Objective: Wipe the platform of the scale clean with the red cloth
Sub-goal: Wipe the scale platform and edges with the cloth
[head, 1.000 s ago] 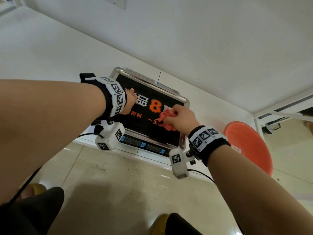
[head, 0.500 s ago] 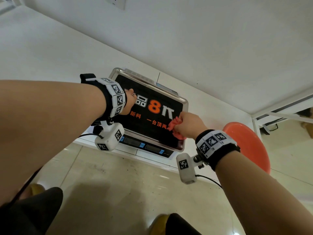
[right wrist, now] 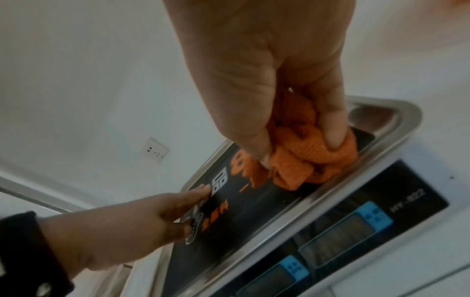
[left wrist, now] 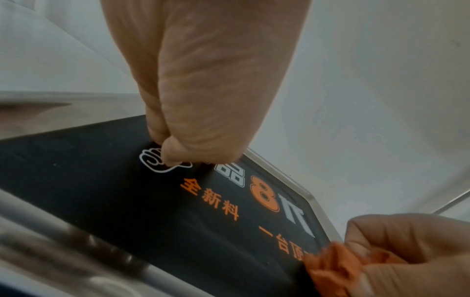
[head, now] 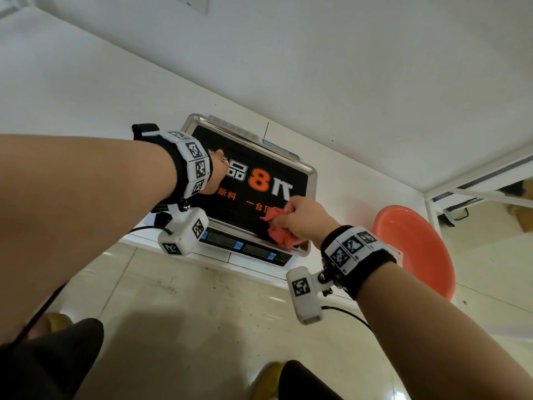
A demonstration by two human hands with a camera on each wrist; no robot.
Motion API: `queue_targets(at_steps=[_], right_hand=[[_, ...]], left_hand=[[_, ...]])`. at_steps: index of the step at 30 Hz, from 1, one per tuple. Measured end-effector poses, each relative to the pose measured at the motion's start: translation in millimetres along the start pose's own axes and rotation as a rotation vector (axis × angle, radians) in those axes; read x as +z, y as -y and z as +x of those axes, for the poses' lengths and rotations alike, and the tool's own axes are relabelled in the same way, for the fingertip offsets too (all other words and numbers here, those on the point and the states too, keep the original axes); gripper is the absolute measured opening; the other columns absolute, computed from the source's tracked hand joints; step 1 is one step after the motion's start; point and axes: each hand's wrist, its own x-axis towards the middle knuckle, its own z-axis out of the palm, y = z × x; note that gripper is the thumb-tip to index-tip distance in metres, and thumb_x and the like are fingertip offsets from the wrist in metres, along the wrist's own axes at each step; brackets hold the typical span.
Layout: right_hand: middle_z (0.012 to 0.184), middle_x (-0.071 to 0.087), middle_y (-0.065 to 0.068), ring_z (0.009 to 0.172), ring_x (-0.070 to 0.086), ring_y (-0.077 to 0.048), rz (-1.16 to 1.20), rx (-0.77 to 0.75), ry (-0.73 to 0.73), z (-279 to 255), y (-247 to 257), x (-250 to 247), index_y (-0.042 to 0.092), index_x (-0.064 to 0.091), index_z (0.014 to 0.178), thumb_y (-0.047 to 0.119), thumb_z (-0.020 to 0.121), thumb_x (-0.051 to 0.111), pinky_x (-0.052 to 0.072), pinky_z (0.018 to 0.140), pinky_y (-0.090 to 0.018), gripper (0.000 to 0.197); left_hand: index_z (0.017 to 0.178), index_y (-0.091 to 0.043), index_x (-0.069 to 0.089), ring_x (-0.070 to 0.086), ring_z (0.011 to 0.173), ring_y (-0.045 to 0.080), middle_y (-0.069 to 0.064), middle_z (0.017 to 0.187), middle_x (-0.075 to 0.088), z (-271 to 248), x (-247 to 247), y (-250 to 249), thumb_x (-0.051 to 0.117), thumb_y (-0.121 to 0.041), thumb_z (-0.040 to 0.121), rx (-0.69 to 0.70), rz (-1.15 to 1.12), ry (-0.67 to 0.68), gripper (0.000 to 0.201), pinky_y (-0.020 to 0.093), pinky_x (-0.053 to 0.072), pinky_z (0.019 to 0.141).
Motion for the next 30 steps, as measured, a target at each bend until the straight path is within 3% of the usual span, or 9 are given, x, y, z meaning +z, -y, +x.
queue_targets(at_steps=[3,8,11,14,19,23,26,28,30], right_hand=[[0.089,0.073,-0.005,0.075,0.074,-0.018,-0.014,-0.078,-0.037,6,6,11,0.017,0.054,0.091,0.022,0.092,0.07,0.064,0.07,-0.033,0.017],[0.095,0.065,0.009,0.091,0.066,-0.013,-0.204,-0.242,0.011,8,5,20,0.021,0.059,0.102,0.027,0.09,0.072,0.057,0.082,-0.031,0.019],[0.097,0.064,0.009,0.096,0.065,-0.015,-0.26,-0.285,0.1,9,10,17,0.021,0.061,0.102,0.024,0.089,0.072,0.055,0.081,-0.027,0.018],[0.106,0.07,-0.002,0.1,0.069,-0.02,-0.183,-0.251,0.247,10,16,15,0.023,0.065,0.1,0.025,0.085,0.075,0.061,0.085,-0.036,0.018],[0.098,0.072,-0.008,0.084,0.072,-0.019,-0.005,-0.196,0.435,6,18,0,0.02,0.066,0.094,0.017,0.085,0.076,0.059,0.069,-0.028,0.014],[0.096,0.071,-0.009,0.075,0.074,-0.017,0.179,-0.14,0.201,8,4,-22,0.015,0.062,0.097,0.013,0.087,0.075,0.059,0.061,-0.026,0.016],[0.095,0.071,-0.008,0.074,0.073,-0.019,0.085,-0.042,0.007,10,-7,-25,0.009,0.06,0.104,0.018,0.088,0.075,0.063,0.068,-0.033,0.024],[0.096,0.07,-0.005,0.081,0.071,-0.02,-0.008,-0.008,0.009,7,-7,-16,0.011,0.06,0.105,0.022,0.089,0.074,0.063,0.076,-0.036,0.024],[0.101,0.069,-0.005,0.088,0.071,-0.02,-0.028,-0.018,0.112,3,-1,-4,0.014,0.061,0.105,0.023,0.09,0.072,0.063,0.078,-0.035,0.021]], left_hand=[[0.147,-0.005,0.022,0.036,0.135,0.024,0.012,0.151,0.02,0,0,1,0.052,-0.016,0.093,-0.001,0.009,-0.006,0.063,0.029,0.04,0.102],[0.147,-0.003,0.021,0.034,0.137,0.024,0.014,0.153,0.017,-1,0,-1,0.049,-0.015,0.095,0.004,0.05,-0.009,0.06,0.029,0.038,0.104],[0.147,-0.003,0.021,0.032,0.138,0.024,0.014,0.153,0.019,-1,-1,-1,0.048,-0.016,0.096,0.014,0.075,-0.003,0.059,0.028,0.038,0.104],[0.147,-0.003,0.023,0.033,0.137,0.024,0.014,0.153,0.019,0,-2,-1,0.048,-0.015,0.095,0.005,0.051,-0.004,0.059,0.029,0.039,0.103],[0.146,-0.005,0.024,0.038,0.134,0.027,0.014,0.15,0.019,6,4,2,0.052,-0.013,0.093,-0.001,-0.026,-0.007,0.061,0.032,0.04,0.103],[0.146,-0.007,0.025,0.04,0.133,0.027,0.012,0.151,0.02,10,6,5,0.055,-0.013,0.09,0.005,-0.118,-0.013,0.064,0.033,0.041,0.103],[0.147,-0.008,0.025,0.041,0.133,0.026,0.011,0.152,0.018,12,8,8,0.056,-0.011,0.09,0.015,-0.169,-0.012,0.066,0.032,0.042,0.103],[0.147,-0.008,0.025,0.041,0.132,0.026,0.011,0.152,0.018,13,9,7,0.055,-0.012,0.09,0.014,-0.173,-0.019,0.065,0.032,0.042,0.102],[0.147,-0.008,0.025,0.04,0.132,0.025,0.011,0.151,0.018,14,10,7,0.054,-0.011,0.09,0.012,-0.182,-0.02,0.064,0.032,0.041,0.103]])
